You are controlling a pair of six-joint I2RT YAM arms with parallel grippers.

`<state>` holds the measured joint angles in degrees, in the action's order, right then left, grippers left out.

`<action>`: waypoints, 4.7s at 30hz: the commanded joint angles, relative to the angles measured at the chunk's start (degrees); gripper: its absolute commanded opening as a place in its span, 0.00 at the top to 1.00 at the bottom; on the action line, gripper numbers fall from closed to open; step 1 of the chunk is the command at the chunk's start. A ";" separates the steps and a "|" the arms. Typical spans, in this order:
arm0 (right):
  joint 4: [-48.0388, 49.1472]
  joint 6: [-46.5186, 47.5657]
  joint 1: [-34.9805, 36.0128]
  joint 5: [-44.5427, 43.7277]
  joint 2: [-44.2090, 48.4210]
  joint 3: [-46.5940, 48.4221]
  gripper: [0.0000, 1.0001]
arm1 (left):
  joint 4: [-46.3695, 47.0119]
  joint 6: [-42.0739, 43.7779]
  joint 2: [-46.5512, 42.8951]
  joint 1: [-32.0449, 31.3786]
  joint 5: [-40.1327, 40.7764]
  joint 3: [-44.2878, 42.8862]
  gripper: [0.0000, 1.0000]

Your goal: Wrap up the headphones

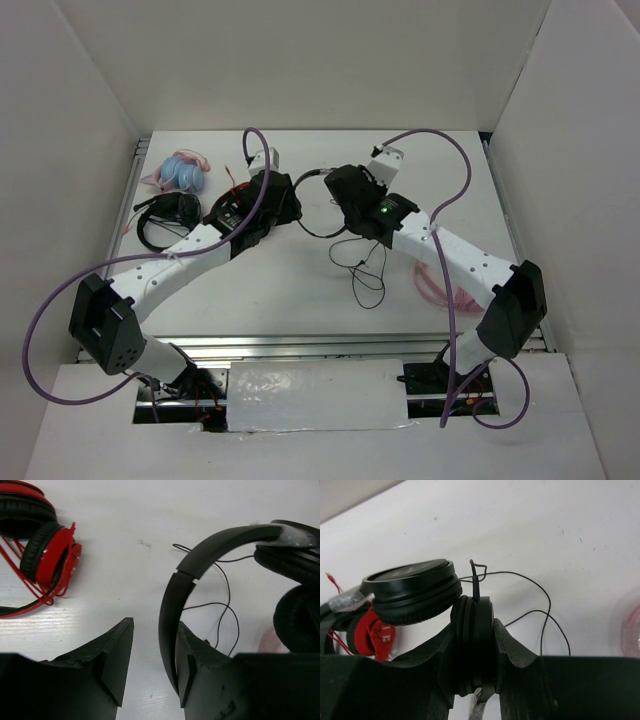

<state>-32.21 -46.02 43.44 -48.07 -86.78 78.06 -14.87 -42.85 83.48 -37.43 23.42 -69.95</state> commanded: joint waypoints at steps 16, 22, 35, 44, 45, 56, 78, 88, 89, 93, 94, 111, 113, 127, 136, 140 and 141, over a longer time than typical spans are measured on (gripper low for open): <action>10.84 1.62 0.95 8.69 5.64 -0.01 0.26 | 0.29 7.95 2.13 3.24 -0.13 -10.81 1.00; 17.87 16.20 -2.92 25.19 14.43 -6.51 0.03 | -2.52 11.99 2.12 7.72 -1.35 -16.69 1.00; 33.96 36.18 -17.07 47.28 31.96 -31.56 0.00 | -15.78 18.24 12.13 14.84 -10.32 -53.13 1.00; 48.71 38.46 -22.16 62.02 12.10 -27.80 0.00 | -17.39 17.89 13.99 16.07 -9.72 -65.14 1.00; 49.86 36.98 -22.43 62.92 6.68 -26.40 0.00 | -16.34 17.72 12.86 16.42 -9.71 -64.87 1.00; 53.03 30.13 -15.93 65.74 -11.82 -12.94 0.00 | -13.87 17.62 9.33 19.32 -10.32 -67.52 1.00; 22.91 20.89 -11.11 43.52 6.42 -23.57 1.00 | -13.43 12.09 7.83 26.18 0.31 -50.83 1.00; -7.59 33.96 2.25 30.77 8.48 1.95 1.00 | -7.64 14.28 11.52 21.27 2.42 -37.90 1.00; -9.61 37.72 3.31 29.54 8.04 4.44 1.00 | -6.23 16.64 11.53 20.65 1.99 -36.58 1.00; -11.73 49.14 7.09 29.61 5.75 13.33 1.00 | 1.94 20.34 9.34 18.27 -5.88 -24.90 1.00; -12.17 51.36 7.36 30.23 5.23 15.78 1.00 | 5.43 22.18 7.85 17.49 -7.76 -20.97 1.00; -3.41 67.20 -8.96 35.50 0.65 23.89 1.00 | 18.83 37.49 -11.67 9.13 -31.41 11.75 1.00; -1.82 66.59 -11.70 38.83 -0.05 25.29 1.00 | 18.92 37.23 -14.30 8.25 -31.77 14.04 1.00; 7.58 52.70 -29.64 51.12 -3.24 23.55 1.00 | 16.20 33.45 -19.50 4.30 -25.82 15.73 1.00; 16.38 50.25 -31.65 49.48 2.49 13.53 1.00 | 10.67 28.88 -13.97 4.56 -15.81 9.58 1.00; 19.46 48.75 -34.20 48.70 3.38 11.50 1.00 | 5.47 25.55 -10.54 4.82 -10.43 5.88 1.00; 20.16 48.31 -34.91 48.25 3.64 11.50 1.00 | 5.30 24.67 -10.10 4.91 -8.93 5.27 1.00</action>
<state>-18.85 4.71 10.50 1.32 -85.78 89.82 -8.99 -13.17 72.82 -32.86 7.99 -61.08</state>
